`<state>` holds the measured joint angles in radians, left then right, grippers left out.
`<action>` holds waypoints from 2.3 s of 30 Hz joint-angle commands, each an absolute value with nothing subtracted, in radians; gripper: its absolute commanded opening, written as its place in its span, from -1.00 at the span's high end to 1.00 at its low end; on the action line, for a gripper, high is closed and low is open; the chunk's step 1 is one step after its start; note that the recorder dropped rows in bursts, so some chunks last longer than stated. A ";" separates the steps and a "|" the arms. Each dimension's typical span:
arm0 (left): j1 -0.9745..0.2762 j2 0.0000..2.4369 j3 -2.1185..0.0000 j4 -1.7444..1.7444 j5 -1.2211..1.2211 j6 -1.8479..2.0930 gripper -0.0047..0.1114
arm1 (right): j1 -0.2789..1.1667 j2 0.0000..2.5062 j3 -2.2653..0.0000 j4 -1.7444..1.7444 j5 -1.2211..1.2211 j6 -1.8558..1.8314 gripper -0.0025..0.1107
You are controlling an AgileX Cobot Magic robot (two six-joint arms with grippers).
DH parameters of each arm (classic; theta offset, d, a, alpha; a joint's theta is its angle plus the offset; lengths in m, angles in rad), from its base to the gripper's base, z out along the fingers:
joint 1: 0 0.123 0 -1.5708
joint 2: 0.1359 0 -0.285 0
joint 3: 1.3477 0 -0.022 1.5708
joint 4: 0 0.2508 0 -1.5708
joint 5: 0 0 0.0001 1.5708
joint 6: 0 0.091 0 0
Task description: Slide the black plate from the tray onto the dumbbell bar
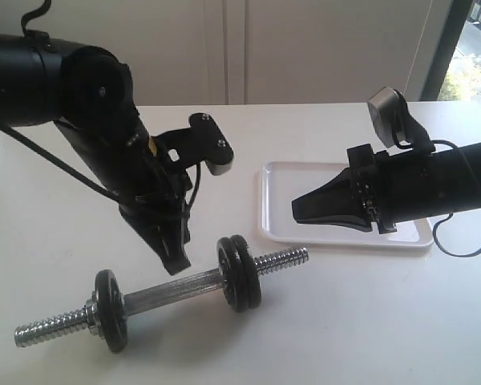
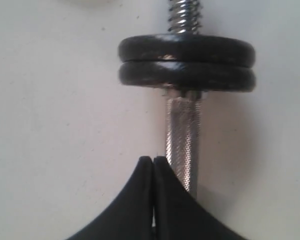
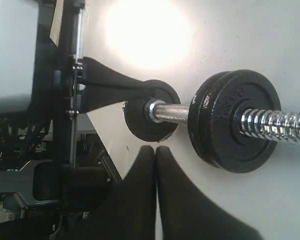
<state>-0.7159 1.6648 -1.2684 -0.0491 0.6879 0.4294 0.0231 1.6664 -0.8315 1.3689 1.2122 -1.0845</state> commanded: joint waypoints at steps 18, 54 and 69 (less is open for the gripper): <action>-0.721 0.949 -0.887 0.269 0.656 -0.260 0.92 | 0.018 1.256 -0.754 1.265 0.872 -1.141 0.96; -0.493 0.689 -0.793 0.254 0.596 -0.316 0.92 | 0.018 0.730 -0.580 1.055 0.365 -0.954 0.96; -0.148 0.138 -0.793 0.323 0.598 -0.316 0.92 | 0.018 0.730 -0.580 1.055 0.365 -0.967 0.96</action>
<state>-0.1912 0.2093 -0.7973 0.3167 0.5947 -0.3053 0.0216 0.7352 -0.5863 1.0548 0.3752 -0.9603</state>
